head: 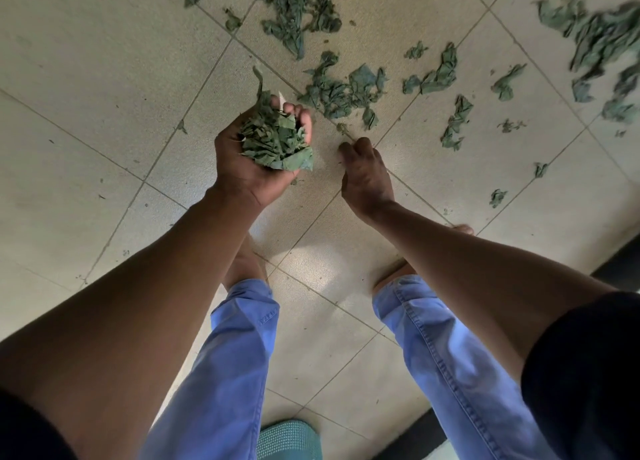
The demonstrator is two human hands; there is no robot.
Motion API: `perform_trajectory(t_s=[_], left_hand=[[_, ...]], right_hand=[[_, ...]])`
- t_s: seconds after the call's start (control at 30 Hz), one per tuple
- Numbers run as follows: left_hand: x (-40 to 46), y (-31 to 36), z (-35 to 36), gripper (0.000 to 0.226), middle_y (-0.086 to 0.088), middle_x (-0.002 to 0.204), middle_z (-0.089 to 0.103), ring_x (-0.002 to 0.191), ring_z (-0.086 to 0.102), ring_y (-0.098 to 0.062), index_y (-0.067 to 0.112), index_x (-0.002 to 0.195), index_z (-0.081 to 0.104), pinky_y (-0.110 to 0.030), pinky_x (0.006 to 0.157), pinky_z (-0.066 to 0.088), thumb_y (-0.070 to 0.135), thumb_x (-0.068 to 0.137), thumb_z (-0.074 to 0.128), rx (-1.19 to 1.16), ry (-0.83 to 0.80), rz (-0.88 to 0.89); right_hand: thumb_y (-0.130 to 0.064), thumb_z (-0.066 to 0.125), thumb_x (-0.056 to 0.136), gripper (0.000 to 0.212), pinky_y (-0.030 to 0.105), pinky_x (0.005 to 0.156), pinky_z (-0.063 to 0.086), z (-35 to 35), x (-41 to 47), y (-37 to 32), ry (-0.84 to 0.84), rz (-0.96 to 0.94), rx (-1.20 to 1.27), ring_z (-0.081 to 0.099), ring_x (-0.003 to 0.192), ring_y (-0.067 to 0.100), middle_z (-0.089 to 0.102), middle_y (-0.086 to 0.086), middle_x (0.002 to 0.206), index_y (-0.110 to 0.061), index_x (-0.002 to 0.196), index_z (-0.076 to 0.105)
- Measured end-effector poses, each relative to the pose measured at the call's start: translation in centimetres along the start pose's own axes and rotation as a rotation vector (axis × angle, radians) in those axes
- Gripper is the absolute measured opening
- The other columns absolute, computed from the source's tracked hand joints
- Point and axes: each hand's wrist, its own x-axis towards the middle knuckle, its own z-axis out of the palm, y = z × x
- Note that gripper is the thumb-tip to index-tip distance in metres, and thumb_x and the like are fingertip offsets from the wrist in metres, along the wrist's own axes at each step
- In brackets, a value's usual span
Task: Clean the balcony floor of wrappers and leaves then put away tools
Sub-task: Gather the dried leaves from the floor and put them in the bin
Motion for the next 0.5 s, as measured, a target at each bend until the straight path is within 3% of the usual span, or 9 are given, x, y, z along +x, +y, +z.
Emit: perform_trajectory(t_s=[0.13, 0.27, 0.33, 0.4, 0.5], left_hand=[[-0.6, 2.0, -0.8, 0.036, -0.017, 0.090, 0.066, 0.088, 0.066, -0.033, -0.002, 0.084, 0.071, -0.043, 0.080, 0.060, 0.014, 0.102, 0.044, -0.053, 0.022, 0.063], [-1.6, 4.8, -1.3, 0.032, -0.018, 0.087, 0.069, 0.088, 0.067, -0.034, -0.002, 0.083, 0.072, -0.046, 0.080, 0.059, 0.012, 0.097, 0.047, -0.103, 0.037, 0.143], [-2.1, 5.7, -1.7, 0.039, -0.017, 0.088, 0.069, 0.088, 0.068, -0.034, -0.001, 0.084, 0.072, -0.046, 0.080, 0.059, 0.016, 0.103, 0.043, -0.096, 0.081, 0.166], [-2.2, 7.0, -1.8, 0.036, -0.017, 0.090, 0.067, 0.091, 0.066, -0.033, 0.000, 0.086, 0.070, -0.046, 0.082, 0.059, 0.016, 0.104, 0.044, -0.131, 0.082, 0.151], [-3.1, 7.5, -2.5, 0.030, -0.019, 0.092, 0.065, 0.091, 0.065, -0.034, -0.001, 0.088, 0.069, -0.047, 0.082, 0.058, 0.013, 0.100, 0.046, -0.127, 0.143, 0.159]], right_hand=[[0.016, 0.052, 0.081, 0.035, 0.029, 0.065, 0.038, -0.5, 1.0, -0.4, -0.031, -0.026, 0.026, 0.056, 0.084, 0.028, 0.056, 0.011, 0.102, -0.005, 0.107, 0.062], [0.016, 0.058, 0.080, 0.029, 0.013, 0.057, 0.032, -1.2, 2.5, -3.6, -0.017, -0.042, 0.216, 0.052, 0.079, 0.016, 0.055, 0.003, 0.096, -0.008, 0.092, 0.066], [0.012, 0.062, 0.082, 0.026, 0.014, 0.059, 0.040, -0.8, 3.9, -5.3, -0.008, -0.077, 0.265, 0.057, 0.085, 0.017, 0.062, 0.007, 0.101, -0.010, 0.094, 0.067], [0.008, 0.066, 0.081, 0.025, 0.026, 0.064, 0.052, -0.6, 5.1, -6.6, -0.027, -0.105, 0.237, 0.061, 0.090, 0.022, 0.063, 0.010, 0.106, -0.010, 0.100, 0.066], [-0.008, 0.075, 0.078, 0.047, 0.028, 0.077, 0.052, -0.8, 5.8, -7.4, -0.104, -0.081, 0.031, 0.053, 0.109, 0.025, 0.052, 0.012, 0.123, -0.012, 0.122, 0.058]])
